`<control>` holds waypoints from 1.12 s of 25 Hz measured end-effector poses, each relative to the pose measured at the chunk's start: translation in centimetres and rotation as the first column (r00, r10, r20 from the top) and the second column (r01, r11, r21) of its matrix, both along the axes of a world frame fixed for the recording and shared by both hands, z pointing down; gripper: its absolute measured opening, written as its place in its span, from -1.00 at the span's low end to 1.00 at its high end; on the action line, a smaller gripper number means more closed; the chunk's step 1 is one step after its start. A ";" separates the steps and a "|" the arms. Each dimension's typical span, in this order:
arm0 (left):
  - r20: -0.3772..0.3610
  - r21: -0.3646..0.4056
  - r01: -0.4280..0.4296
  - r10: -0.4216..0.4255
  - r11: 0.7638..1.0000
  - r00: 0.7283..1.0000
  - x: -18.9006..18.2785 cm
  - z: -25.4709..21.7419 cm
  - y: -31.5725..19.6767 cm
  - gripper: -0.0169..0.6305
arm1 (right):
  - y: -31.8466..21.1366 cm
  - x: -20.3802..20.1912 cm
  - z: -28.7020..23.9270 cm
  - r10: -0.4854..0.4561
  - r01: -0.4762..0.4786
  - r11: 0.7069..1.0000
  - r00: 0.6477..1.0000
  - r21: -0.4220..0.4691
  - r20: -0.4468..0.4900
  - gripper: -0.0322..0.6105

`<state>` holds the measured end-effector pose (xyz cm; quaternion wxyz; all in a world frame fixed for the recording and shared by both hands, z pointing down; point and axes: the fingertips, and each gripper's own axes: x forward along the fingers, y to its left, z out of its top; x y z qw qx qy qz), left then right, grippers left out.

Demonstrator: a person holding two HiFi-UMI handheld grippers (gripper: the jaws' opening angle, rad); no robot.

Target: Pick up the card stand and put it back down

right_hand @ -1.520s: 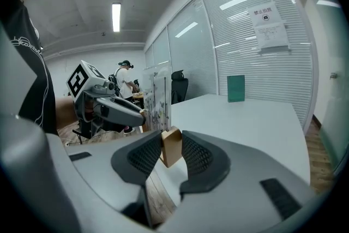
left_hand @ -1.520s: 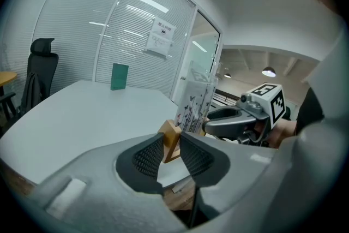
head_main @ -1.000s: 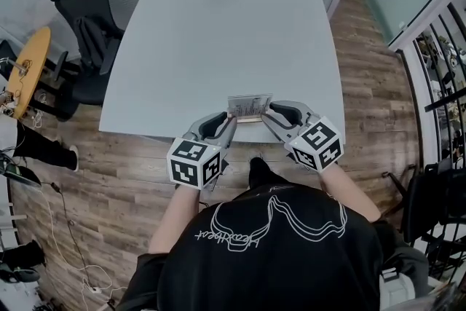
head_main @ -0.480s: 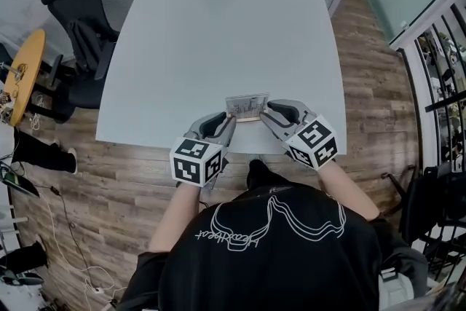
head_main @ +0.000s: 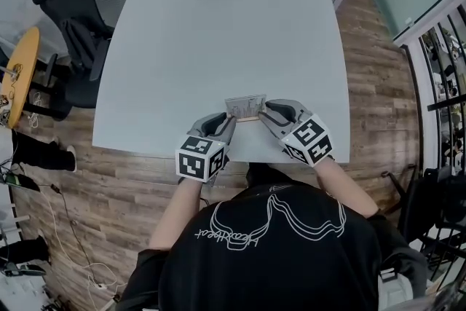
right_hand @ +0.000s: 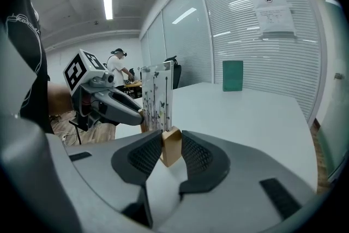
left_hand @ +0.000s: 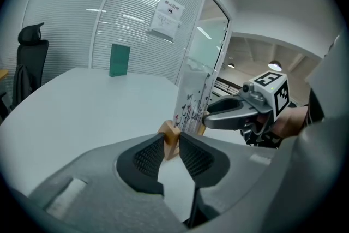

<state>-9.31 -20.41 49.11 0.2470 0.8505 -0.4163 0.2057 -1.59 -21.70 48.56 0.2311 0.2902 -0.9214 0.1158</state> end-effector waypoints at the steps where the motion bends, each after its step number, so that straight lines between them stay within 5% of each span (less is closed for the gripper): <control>1: 0.003 -0.008 0.001 -0.001 1.000 1.000 0.0 0.5 -0.2 -0.66 | -0.2 0.0 0.4 -0.002 0.002 1.000 1.000 -0.005 -0.005 -0.54; 16: 0.066 -0.114 -0.027 0.035 0.993 0.997 0.1 7.3 -2.2 -0.68 | -2.4 -0.1 6.7 -0.037 0.031 0.998 0.994 -0.058 -0.102 -0.54; 28: 0.099 -0.125 -0.036 0.049 0.991 0.994 0.9 8.6 -2.3 -0.68 | -2.4 0.7 8.8 -0.035 0.025 0.996 0.993 -0.085 -0.115 -0.52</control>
